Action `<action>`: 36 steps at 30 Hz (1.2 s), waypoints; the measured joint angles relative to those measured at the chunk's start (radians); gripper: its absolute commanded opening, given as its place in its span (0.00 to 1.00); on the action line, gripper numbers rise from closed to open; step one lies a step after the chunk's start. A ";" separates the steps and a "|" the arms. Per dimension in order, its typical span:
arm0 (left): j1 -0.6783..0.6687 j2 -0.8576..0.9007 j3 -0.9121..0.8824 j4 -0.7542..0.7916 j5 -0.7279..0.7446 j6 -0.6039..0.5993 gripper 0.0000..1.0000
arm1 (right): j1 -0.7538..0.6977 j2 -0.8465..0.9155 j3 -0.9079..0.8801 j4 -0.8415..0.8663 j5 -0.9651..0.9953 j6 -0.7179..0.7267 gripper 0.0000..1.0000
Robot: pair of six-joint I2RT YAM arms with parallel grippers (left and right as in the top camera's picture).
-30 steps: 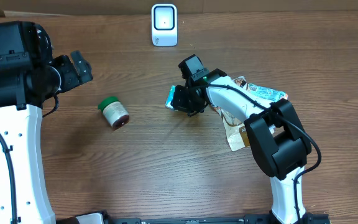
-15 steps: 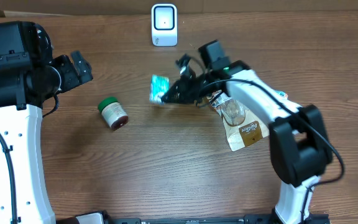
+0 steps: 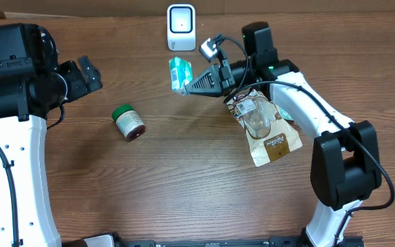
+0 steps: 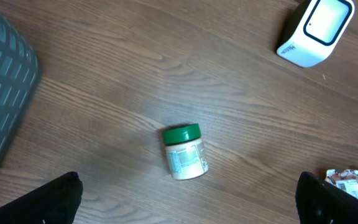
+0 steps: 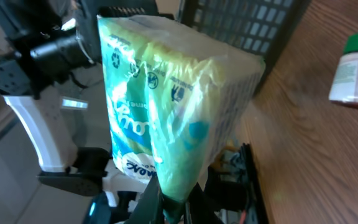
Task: Scan the item barcode
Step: 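Lift the green tube and carry it toward the scanner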
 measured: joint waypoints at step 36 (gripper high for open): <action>0.000 0.000 0.000 0.001 0.000 0.000 1.00 | 0.137 0.000 0.372 -0.635 1.279 -0.154 0.04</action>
